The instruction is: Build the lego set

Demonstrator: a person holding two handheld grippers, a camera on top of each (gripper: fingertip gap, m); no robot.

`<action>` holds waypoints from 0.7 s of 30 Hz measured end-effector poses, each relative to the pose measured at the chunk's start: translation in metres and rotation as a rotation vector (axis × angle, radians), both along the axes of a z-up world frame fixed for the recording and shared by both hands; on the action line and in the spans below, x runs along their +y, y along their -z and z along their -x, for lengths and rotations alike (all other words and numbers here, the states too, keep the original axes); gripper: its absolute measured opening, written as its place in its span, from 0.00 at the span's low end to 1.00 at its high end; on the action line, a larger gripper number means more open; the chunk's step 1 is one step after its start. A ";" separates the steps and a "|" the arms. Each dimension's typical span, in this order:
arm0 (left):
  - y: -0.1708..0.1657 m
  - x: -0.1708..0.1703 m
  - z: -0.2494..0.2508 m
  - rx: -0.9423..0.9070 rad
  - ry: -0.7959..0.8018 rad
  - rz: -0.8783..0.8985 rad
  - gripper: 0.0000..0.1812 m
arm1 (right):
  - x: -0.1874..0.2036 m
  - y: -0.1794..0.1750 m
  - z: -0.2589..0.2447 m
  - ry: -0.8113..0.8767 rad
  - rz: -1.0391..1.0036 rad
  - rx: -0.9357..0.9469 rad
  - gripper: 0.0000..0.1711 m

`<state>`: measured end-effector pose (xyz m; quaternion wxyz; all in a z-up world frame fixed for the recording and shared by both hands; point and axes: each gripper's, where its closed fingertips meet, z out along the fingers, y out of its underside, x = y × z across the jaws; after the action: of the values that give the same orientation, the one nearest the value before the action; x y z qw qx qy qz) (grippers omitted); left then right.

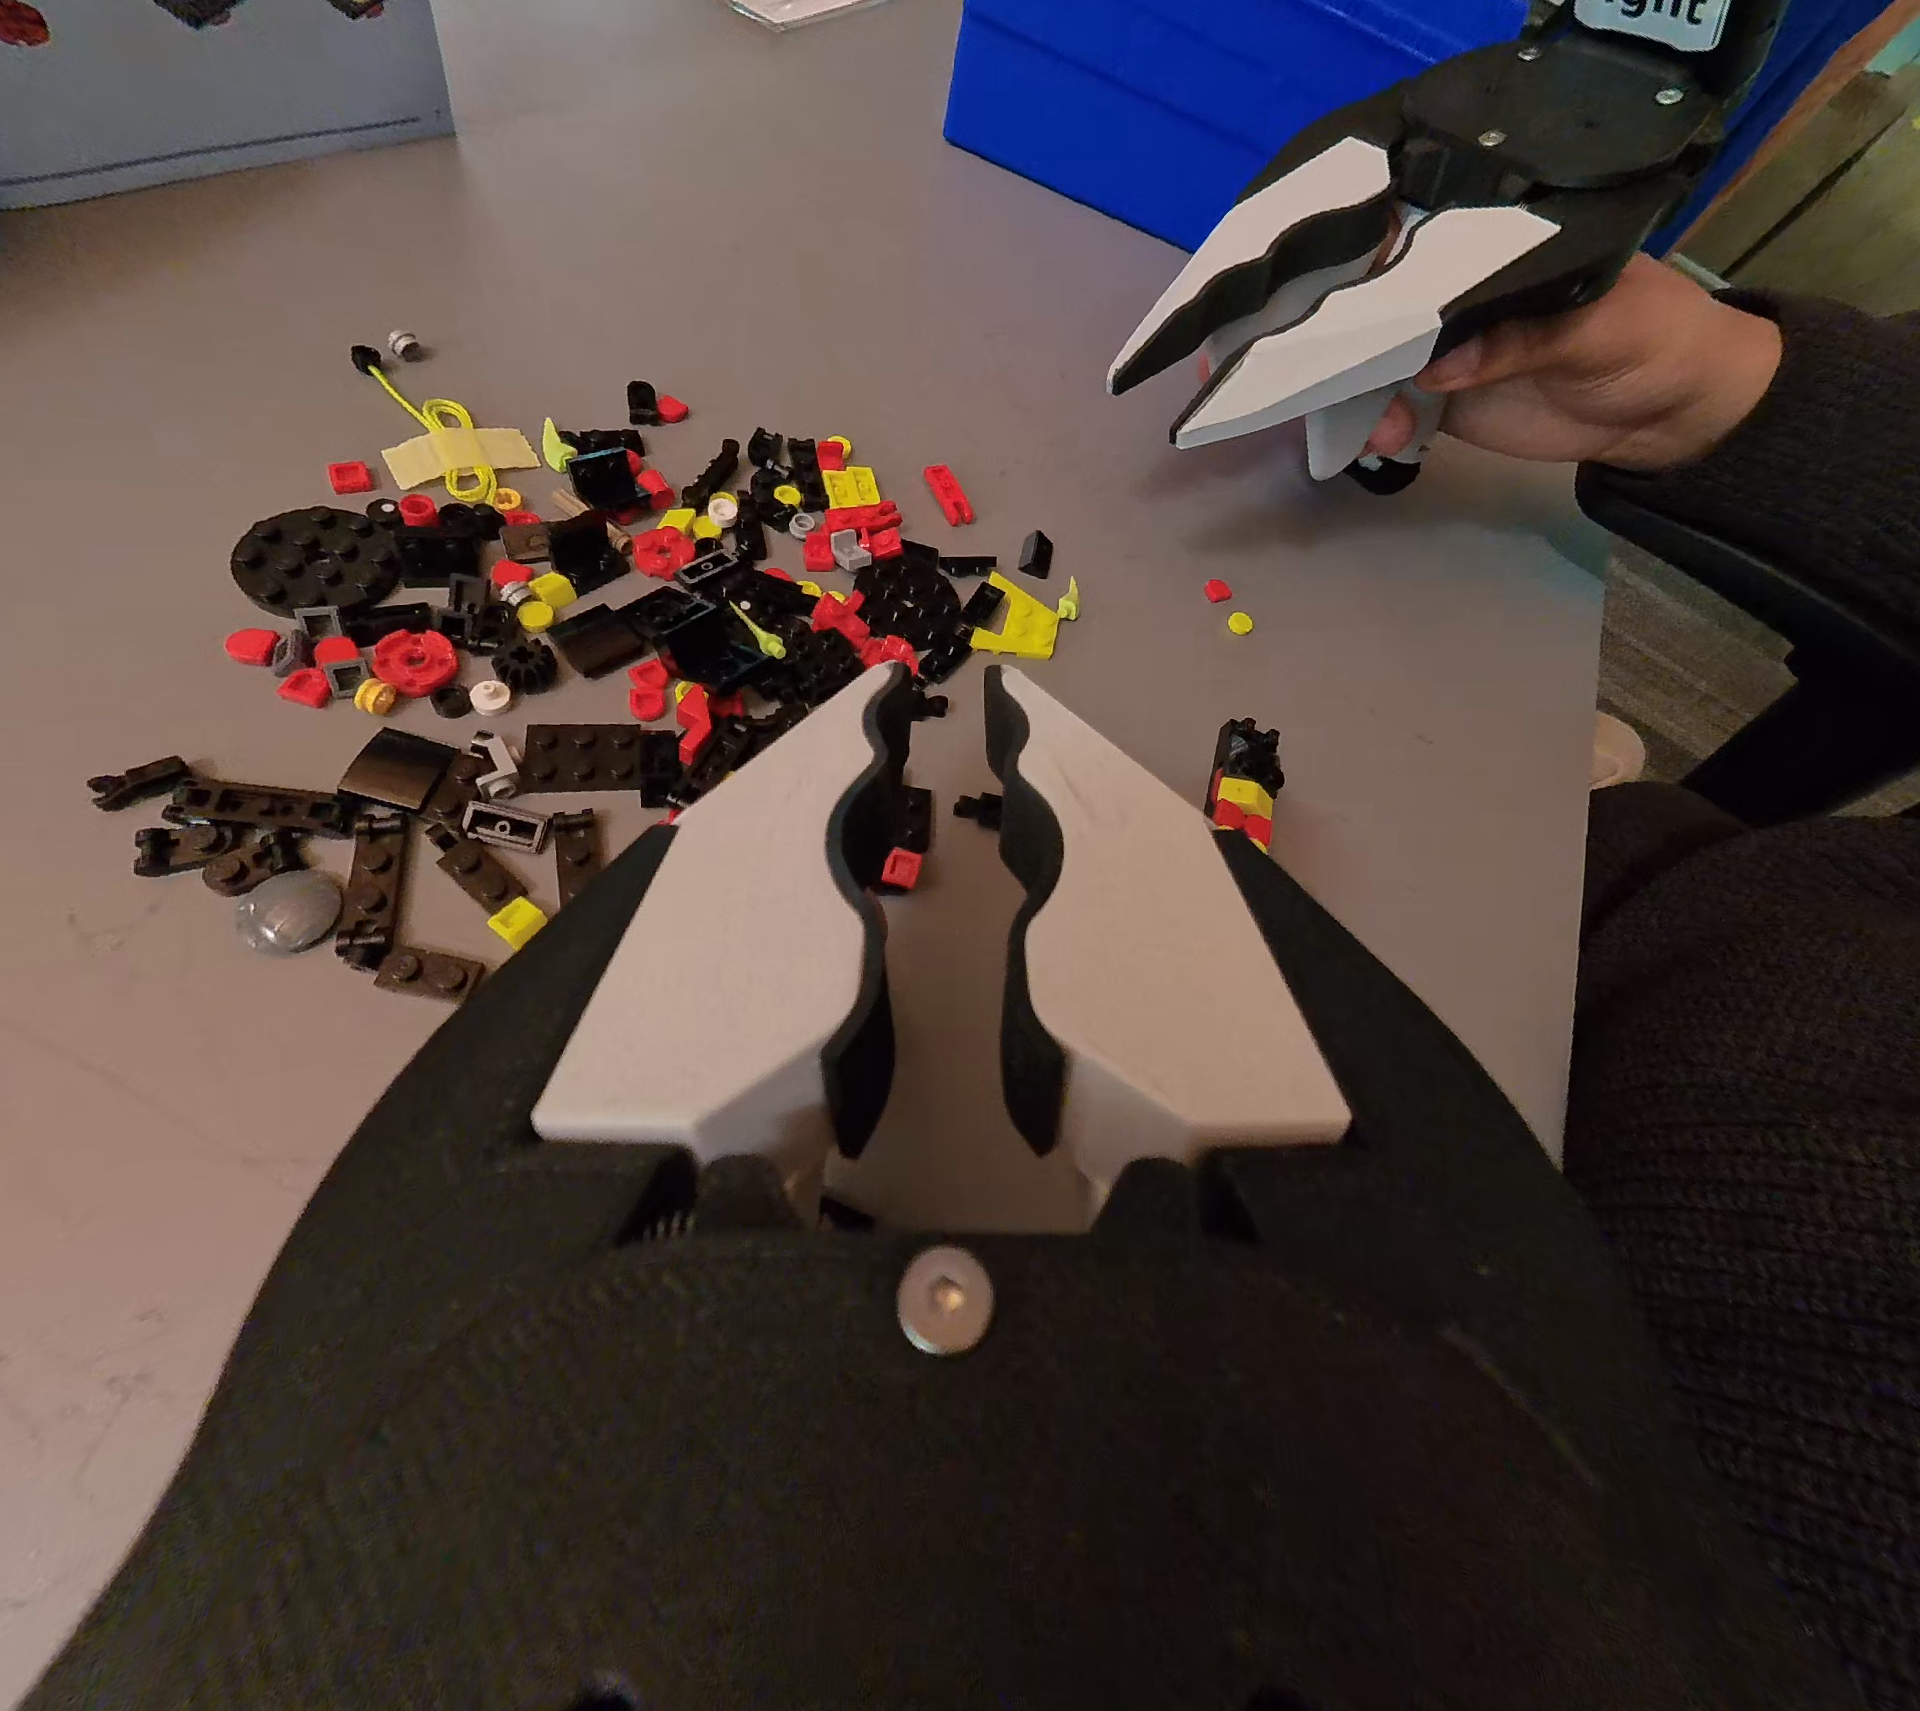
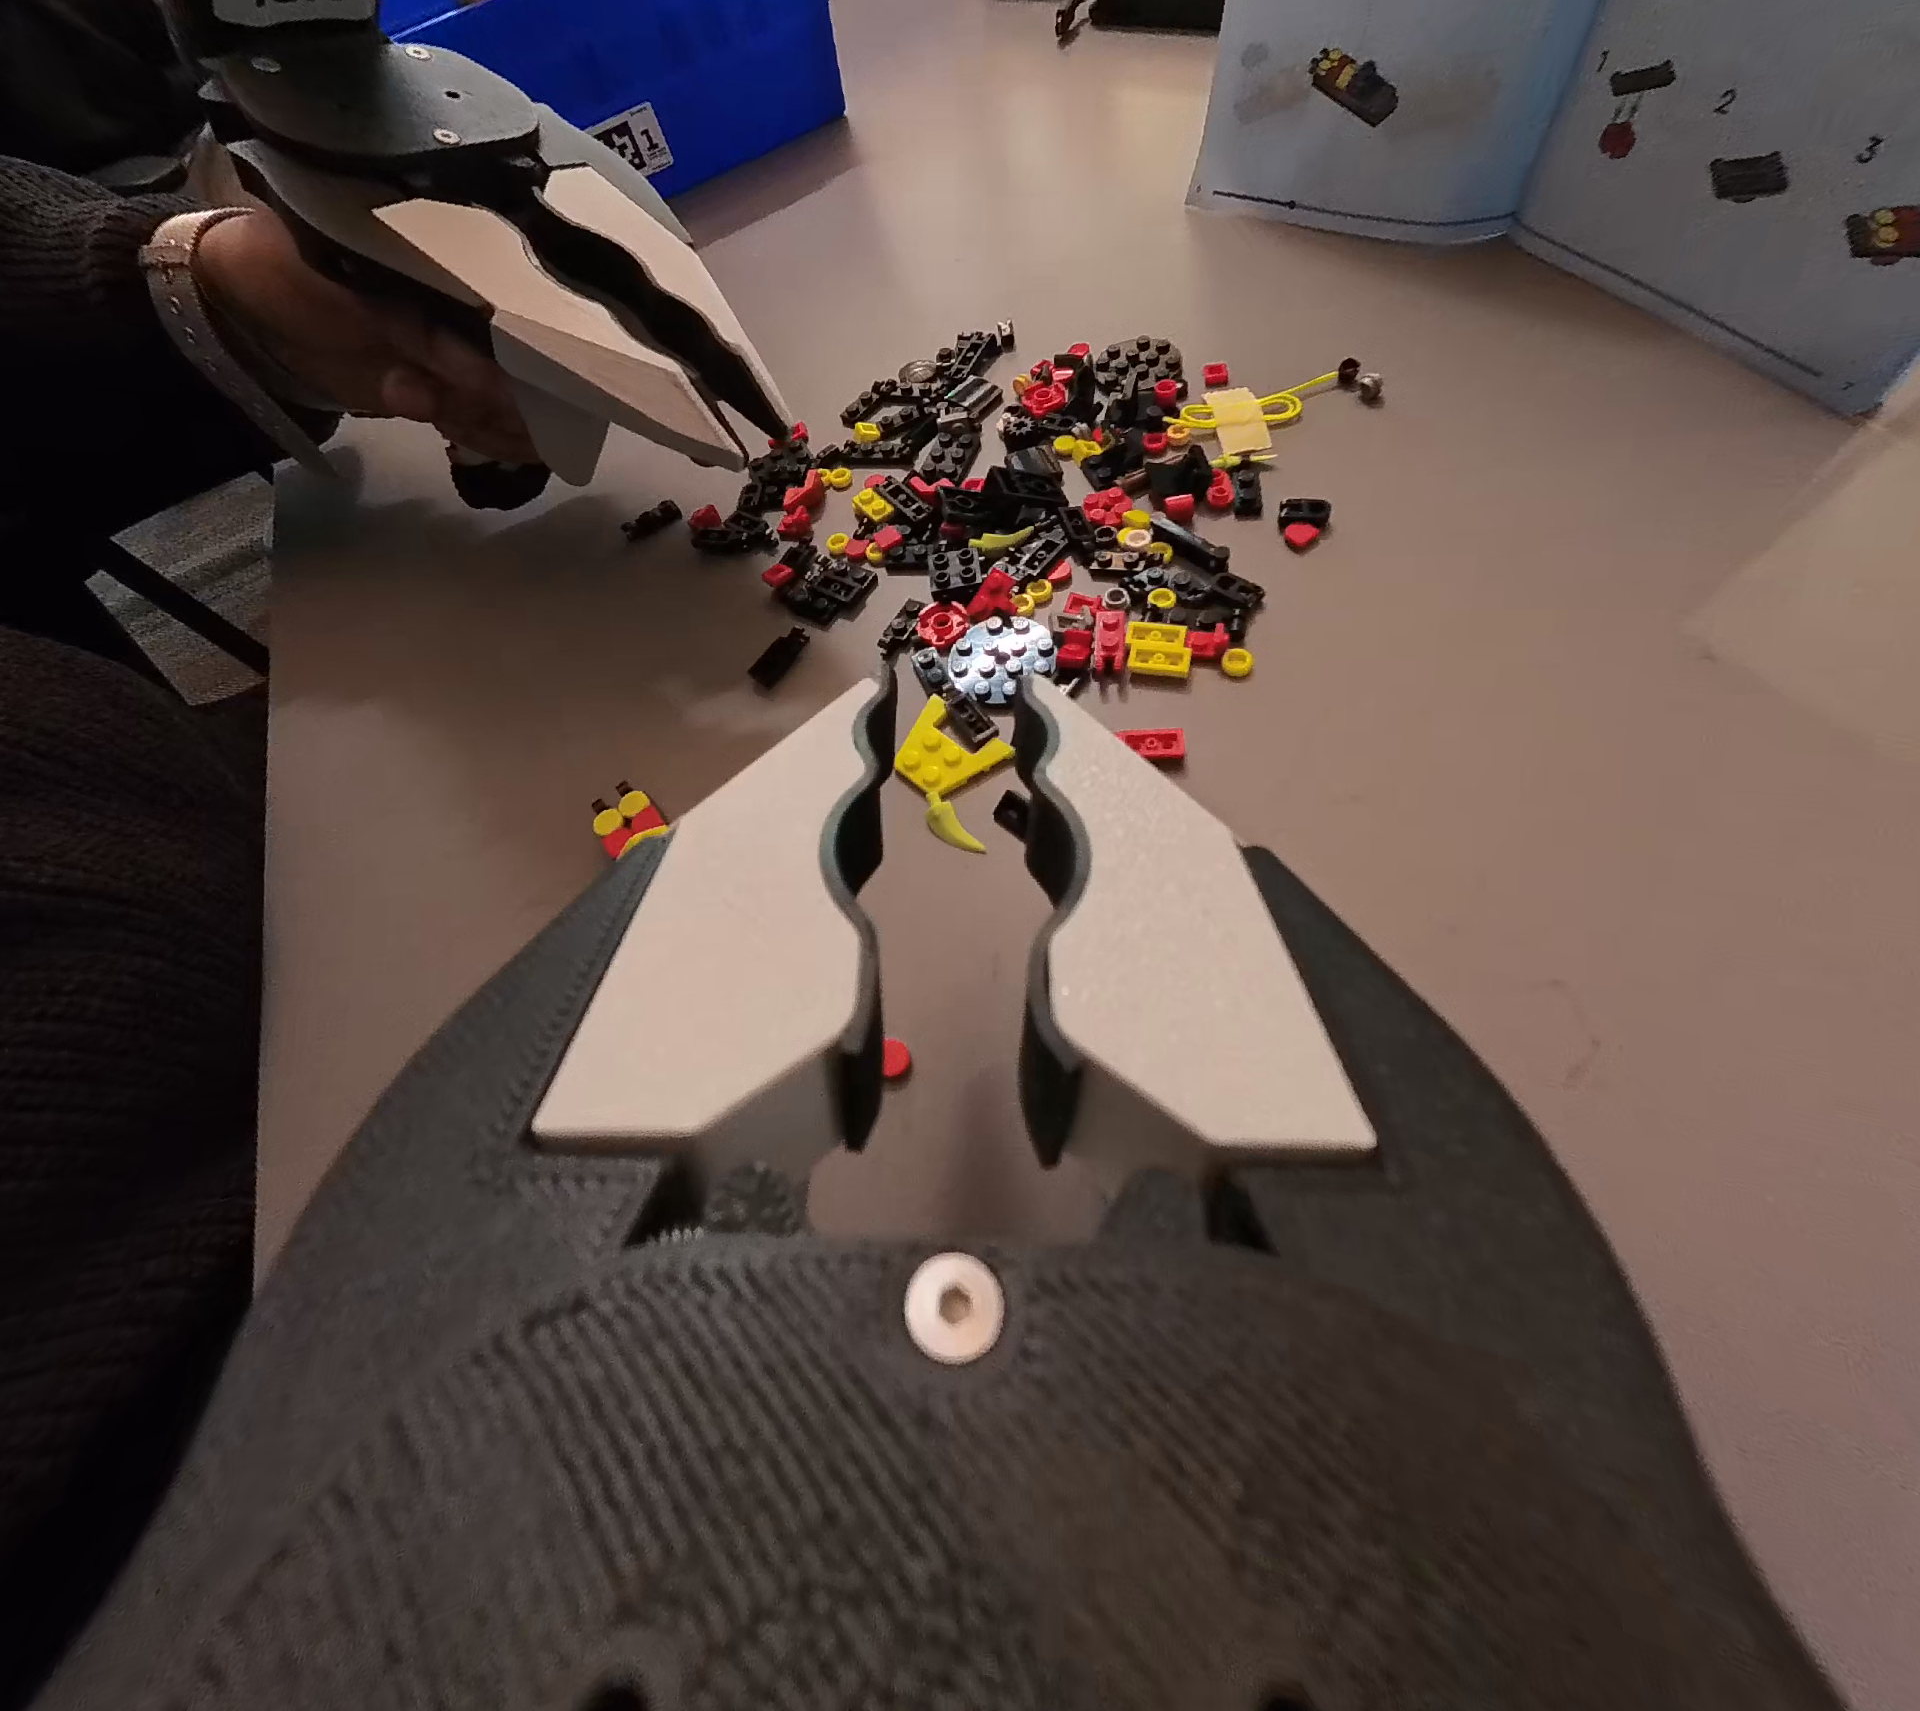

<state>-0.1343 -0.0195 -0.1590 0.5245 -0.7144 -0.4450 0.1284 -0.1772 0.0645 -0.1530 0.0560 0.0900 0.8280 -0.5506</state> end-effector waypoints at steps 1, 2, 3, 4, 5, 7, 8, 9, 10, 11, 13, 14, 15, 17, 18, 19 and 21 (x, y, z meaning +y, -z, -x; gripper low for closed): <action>0.000 0.000 0.000 0.000 0.000 0.000 0.06 | 0.000 0.000 0.000 0.000 0.000 0.000 0.12; 0.000 0.000 0.000 0.000 -0.001 0.001 0.06 | 0.000 0.000 0.000 0.001 0.001 0.000 0.12; 0.000 -0.001 0.000 0.000 -0.001 0.000 0.06 | 0.000 0.000 0.000 0.001 0.001 -0.001 0.12; 0.000 -0.001 0.000 0.000 -0.001 0.000 0.06 | 0.000 0.000 0.001 0.002 0.002 -0.001 0.12; 0.000 -0.001 0.000 0.000 -0.002 -0.001 0.06 | 0.000 0.000 0.001 0.003 0.002 -0.001 0.12; 0.000 -0.001 0.001 0.002 -0.004 -0.001 0.06 | 0.000 -0.001 0.001 0.006 0.004 -0.001 0.12; -0.001 -0.001 0.001 0.002 -0.004 -0.001 0.06 | 0.000 -0.001 0.002 0.009 0.004 0.001 0.12; -0.001 -0.001 0.001 0.002 -0.005 -0.001 0.06 | 0.001 -0.001 0.002 0.013 0.005 0.003 0.13; -0.001 -0.001 0.001 0.003 -0.005 -0.001 0.06 | 0.001 -0.002 0.003 0.019 0.006 0.004 0.13; -0.001 -0.002 0.001 0.005 -0.006 0.000 0.06 | 0.001 -0.002 0.004 0.025 0.010 0.003 0.13; -0.001 -0.002 0.001 0.008 -0.008 0.002 0.06 | 0.001 -0.004 0.005 0.032 0.022 -0.009 0.13; -0.002 -0.002 0.001 0.008 -0.010 0.002 0.06 | 0.002 -0.005 0.006 0.032 0.028 -0.017 0.13; -0.002 -0.003 0.001 0.009 -0.011 0.001 0.06 | 0.002 -0.006 0.006 0.032 0.032 -0.025 0.13; -0.002 -0.004 0.002 0.012 -0.017 0.000 0.06 | 0.002 -0.005 0.007 0.037 0.034 -0.035 0.13; -0.003 -0.005 0.003 0.014 -0.021 0.000 0.06 | 0.002 -0.005 0.007 0.042 0.032 -0.034 0.13; -0.004 -0.005 0.003 0.015 -0.024 -0.002 0.06 | 0.002 -0.005 0.008 0.047 0.031 -0.029 0.13; -0.004 -0.007 0.004 0.018 -0.032 -0.005 0.06 | 0.002 -0.005 0.010 0.056 0.024 -0.013 0.13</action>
<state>-0.1382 -0.0262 -0.1545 0.5281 -0.7049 -0.4516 0.1422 -0.1870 0.0668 -0.1484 0.0470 0.1160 0.8182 -0.5611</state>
